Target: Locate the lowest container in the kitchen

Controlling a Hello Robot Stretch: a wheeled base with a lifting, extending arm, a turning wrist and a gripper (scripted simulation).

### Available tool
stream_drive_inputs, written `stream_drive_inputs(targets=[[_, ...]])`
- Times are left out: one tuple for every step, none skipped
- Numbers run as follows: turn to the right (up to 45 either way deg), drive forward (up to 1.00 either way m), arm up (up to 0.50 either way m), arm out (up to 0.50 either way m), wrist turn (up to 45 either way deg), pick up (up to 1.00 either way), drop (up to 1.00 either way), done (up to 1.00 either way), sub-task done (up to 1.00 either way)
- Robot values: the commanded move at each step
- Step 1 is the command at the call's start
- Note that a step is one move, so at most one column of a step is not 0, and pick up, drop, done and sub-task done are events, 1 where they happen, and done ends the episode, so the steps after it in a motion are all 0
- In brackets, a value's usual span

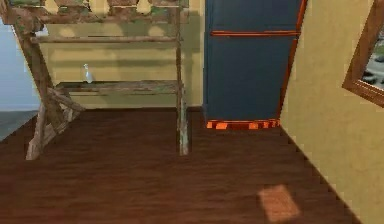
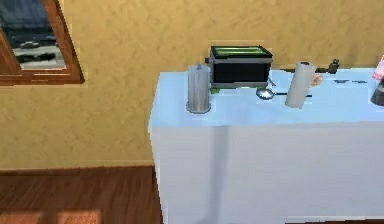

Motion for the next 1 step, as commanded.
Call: stream_drive_inputs(targets=[[0.0, 0.3, 0.0, 0.0, 0.0, 0.0, 0.0, 0.0, 0.0]])
